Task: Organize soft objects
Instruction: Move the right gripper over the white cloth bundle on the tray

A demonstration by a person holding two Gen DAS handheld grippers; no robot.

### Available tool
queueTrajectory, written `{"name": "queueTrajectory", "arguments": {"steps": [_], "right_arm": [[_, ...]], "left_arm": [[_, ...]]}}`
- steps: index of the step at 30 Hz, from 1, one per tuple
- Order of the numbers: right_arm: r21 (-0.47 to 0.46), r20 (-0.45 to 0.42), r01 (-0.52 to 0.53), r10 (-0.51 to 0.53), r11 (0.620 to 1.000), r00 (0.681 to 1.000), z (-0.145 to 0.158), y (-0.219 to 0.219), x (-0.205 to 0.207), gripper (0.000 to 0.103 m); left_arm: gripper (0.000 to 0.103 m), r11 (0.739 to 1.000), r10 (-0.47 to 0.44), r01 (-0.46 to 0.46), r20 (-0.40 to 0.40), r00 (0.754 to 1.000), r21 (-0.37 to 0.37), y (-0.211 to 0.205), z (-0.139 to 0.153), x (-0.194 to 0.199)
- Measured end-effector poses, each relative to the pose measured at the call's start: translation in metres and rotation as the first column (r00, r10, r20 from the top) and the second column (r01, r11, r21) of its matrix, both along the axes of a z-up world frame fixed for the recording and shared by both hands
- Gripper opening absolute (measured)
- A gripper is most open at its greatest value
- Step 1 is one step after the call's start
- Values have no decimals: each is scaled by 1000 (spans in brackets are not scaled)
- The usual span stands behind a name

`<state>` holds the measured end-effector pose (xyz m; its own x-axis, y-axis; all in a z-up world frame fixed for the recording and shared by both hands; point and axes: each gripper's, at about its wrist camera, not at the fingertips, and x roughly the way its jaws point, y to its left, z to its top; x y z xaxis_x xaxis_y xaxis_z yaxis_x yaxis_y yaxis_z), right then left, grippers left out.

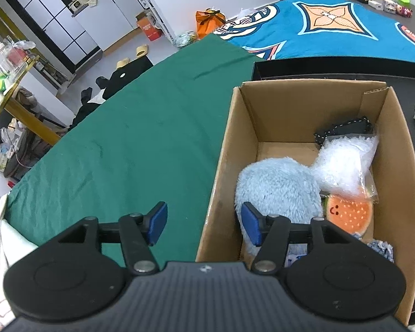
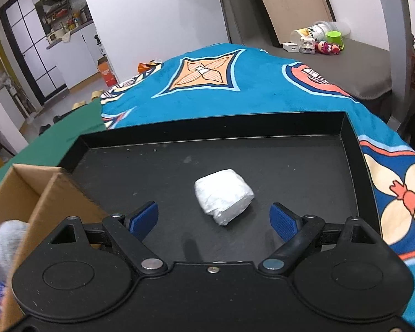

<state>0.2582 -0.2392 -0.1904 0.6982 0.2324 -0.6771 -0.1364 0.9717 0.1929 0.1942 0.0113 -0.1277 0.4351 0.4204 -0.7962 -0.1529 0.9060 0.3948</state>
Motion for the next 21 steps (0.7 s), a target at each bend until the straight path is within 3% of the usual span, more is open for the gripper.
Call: {"name": "queueTrajectory", "arguments": {"steps": [14,17,18,19,21], "right_arm": [[-38,35,22,-21,999,999,-19,-4,16,83],[-49,49,3,-1,999,999,-19,-2,17,73],[-50,52,0,3,999,999,-19,-2,17,66],[-50,54,-3,6,999,999,-19,-2,17,49],[-53,57,-7,10,999,998,-17,-2,16,48]], "left_arm": [[61,997,-2,4,-35,999,79,-7,-4,9],[62,996,-6,10,-41,999,88,-8,-3,9],[61,996,-6,10,-43,999,90,-8,-3,9],[62,996,-6,10,-44,999,92,-8,-3,9],[62,995,-7,11,-45,999,95,-9,-3,9]]}}
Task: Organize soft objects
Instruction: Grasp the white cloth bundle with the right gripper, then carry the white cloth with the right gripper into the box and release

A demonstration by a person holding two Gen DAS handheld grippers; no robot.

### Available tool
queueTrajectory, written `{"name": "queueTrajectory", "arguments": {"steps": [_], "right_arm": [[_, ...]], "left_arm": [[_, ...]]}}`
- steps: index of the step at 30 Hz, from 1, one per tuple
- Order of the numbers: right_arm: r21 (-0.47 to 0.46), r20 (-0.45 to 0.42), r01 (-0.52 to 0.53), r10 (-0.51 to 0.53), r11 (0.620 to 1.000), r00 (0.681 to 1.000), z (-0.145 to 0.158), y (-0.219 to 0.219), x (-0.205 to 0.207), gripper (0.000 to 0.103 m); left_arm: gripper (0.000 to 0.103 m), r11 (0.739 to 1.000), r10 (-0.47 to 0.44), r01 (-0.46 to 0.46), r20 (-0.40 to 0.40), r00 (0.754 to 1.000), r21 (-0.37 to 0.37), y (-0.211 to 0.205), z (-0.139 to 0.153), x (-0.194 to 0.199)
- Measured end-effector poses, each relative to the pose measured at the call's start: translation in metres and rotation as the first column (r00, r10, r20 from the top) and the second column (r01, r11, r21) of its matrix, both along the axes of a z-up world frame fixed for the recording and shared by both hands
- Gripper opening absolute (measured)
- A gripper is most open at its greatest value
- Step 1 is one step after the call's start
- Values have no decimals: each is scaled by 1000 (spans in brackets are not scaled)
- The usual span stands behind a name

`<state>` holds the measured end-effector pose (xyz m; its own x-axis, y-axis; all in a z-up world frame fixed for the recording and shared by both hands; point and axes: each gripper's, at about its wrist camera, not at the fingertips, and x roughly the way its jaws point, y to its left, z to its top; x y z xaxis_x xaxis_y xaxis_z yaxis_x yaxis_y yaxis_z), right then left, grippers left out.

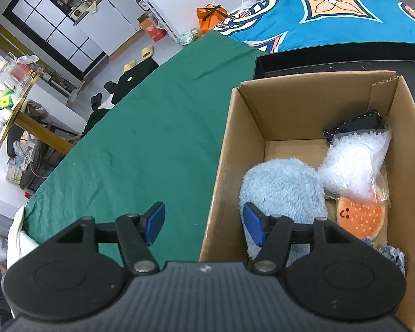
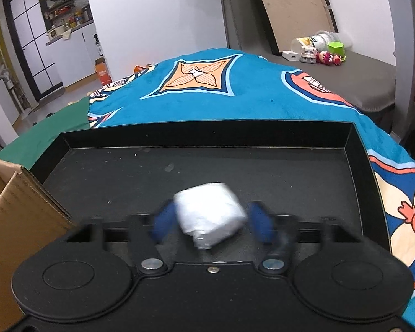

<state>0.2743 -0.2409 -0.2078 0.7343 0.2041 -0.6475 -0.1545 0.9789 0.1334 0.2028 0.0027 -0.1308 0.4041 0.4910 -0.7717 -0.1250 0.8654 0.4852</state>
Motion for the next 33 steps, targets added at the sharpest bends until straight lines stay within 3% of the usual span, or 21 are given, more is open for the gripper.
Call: {"name": "queueTrajectory", "arguments": {"steps": [14,33], "right_arm": [[-11,9,30,-30,999,1000,17,-4,-24,48],[-6,68,-6,6,1000,998,45,26,-88,48]], "left_arm": [[64,1000,-5,5,9,1000,-23,6,6,-5],[64,981,-6,22,87,996,-191,30,22,-38]]}}
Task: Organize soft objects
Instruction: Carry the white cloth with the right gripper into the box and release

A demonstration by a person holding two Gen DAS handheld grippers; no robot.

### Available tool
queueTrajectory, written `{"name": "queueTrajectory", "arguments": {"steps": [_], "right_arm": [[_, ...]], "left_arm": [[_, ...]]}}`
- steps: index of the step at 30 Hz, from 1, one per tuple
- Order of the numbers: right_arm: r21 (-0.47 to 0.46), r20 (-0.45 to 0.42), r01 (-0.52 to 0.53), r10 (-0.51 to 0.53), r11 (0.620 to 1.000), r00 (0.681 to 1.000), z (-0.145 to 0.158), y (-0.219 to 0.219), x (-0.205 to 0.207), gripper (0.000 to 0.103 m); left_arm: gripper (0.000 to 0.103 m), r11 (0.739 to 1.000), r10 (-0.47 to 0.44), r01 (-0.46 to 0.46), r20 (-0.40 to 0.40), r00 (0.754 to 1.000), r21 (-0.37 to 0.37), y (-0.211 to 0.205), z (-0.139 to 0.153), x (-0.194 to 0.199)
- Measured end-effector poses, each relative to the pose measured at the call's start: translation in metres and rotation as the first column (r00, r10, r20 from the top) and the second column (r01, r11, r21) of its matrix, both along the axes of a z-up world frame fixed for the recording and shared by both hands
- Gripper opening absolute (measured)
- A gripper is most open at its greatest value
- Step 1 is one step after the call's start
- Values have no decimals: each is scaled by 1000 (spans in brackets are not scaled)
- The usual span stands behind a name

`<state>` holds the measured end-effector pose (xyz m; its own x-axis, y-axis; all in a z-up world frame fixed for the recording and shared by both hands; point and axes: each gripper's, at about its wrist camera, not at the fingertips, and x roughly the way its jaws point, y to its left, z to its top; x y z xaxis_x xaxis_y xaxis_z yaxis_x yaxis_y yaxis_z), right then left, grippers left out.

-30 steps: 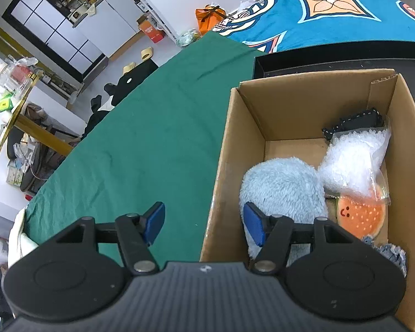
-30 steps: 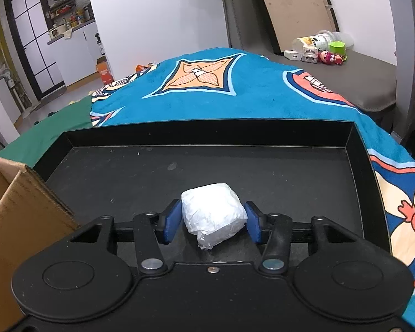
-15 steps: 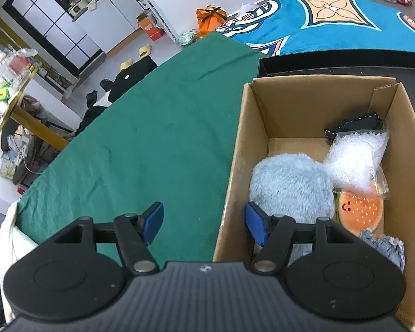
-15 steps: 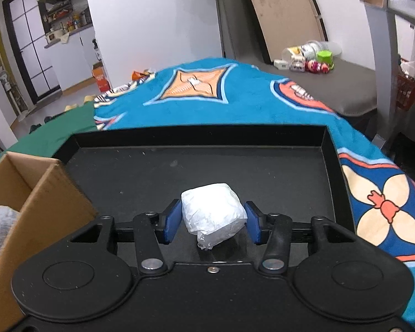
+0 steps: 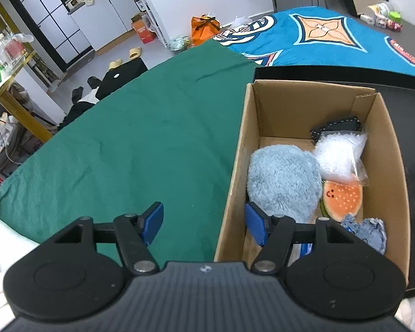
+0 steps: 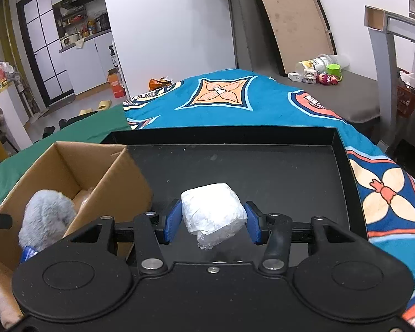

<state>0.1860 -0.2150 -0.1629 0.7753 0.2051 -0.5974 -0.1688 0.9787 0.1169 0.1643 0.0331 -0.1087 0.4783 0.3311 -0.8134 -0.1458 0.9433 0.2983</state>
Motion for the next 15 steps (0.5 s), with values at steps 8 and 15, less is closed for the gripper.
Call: {"name": "queueTrajectory", "arguments": {"steps": [8,15], "right_arm": [[-7,3,30,-30,1000,1000,14,2,-19,48],[-24,21,21,-21,999,1000,29,15,-30,48]], "left_arm": [[63,997,-20,21,17,1000,-70,7,2,-12],[61,993,-37,41,43,998,-115,11,1,-19]]}}
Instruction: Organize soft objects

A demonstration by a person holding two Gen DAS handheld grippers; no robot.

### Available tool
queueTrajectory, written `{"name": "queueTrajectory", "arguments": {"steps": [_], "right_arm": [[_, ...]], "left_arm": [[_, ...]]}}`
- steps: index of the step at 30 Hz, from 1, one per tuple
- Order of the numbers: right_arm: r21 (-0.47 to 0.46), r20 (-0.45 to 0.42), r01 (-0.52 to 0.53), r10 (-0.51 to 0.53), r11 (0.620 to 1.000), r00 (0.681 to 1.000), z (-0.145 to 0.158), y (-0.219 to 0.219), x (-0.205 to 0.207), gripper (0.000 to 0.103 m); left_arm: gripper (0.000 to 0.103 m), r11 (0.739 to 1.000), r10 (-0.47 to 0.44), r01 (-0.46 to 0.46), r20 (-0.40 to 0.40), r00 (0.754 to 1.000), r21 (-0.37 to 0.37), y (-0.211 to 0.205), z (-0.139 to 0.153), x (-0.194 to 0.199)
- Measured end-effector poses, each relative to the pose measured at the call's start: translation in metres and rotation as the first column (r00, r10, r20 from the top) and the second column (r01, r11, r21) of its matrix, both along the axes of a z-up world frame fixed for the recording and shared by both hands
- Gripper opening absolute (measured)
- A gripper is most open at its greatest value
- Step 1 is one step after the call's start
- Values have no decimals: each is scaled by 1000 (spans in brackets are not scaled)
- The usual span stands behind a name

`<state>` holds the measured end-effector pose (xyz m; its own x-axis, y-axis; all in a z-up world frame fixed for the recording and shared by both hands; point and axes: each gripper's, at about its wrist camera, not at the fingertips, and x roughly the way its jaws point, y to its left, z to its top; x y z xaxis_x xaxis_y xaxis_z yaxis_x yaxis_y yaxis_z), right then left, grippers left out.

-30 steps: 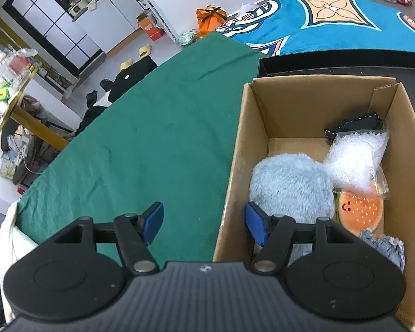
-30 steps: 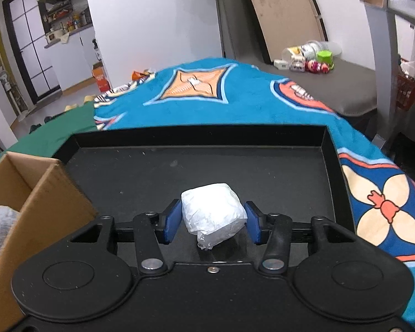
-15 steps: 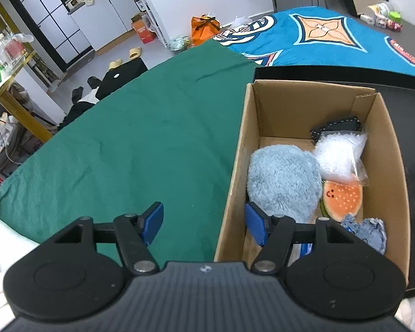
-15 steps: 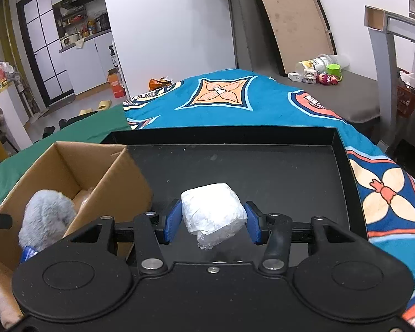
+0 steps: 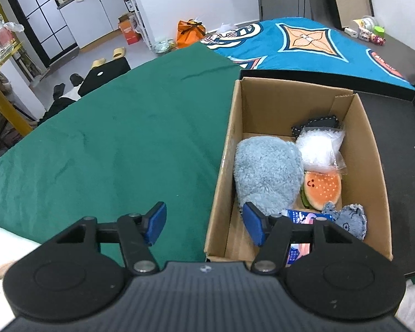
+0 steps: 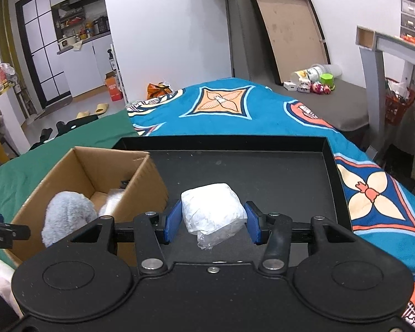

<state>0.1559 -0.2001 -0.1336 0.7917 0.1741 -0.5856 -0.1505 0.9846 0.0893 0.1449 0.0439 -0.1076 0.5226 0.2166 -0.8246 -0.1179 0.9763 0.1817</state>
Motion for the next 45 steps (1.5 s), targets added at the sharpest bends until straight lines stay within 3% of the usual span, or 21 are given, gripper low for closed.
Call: {"name": "queueTrajectory", "arguments": {"steps": [5,11,19,26,29,32,36,45], "right_arm": [[-17,18,-21,21,1000,1000,12,12,-4,48],[-32,25,-52,53,998,998,18,29,-5,48],[-58,35,-95,97,994,995,25,58,-4,48],[-76,27,-129,131,989,991,27,81,-6,48],[-73,24,-151,153,986,988,29,91,-7,49],[-52,2,-188,188,981,982,29,98,-8,57],[-46,-2,-188,188,981,982,32,99,-14,68],[-19,10,-105,105,994,994,43,63,-31,73]], "left_arm": [[60,999,-12,12,5,1000,-33,4,-2,-2],[52,997,-21,21,5,1000,-79,7,-7,-4],[33,987,-33,32,-4,999,-155,18,-13,1],[26,981,-43,41,-8,999,-192,24,-17,2],[17,975,-34,30,-17,999,-222,29,-20,4],[11,974,-22,18,-15,1000,-226,32,-21,4],[11,973,-22,18,-13,1000,-232,33,-20,3],[11,974,-13,12,-1,1000,-226,31,-15,1]]}}
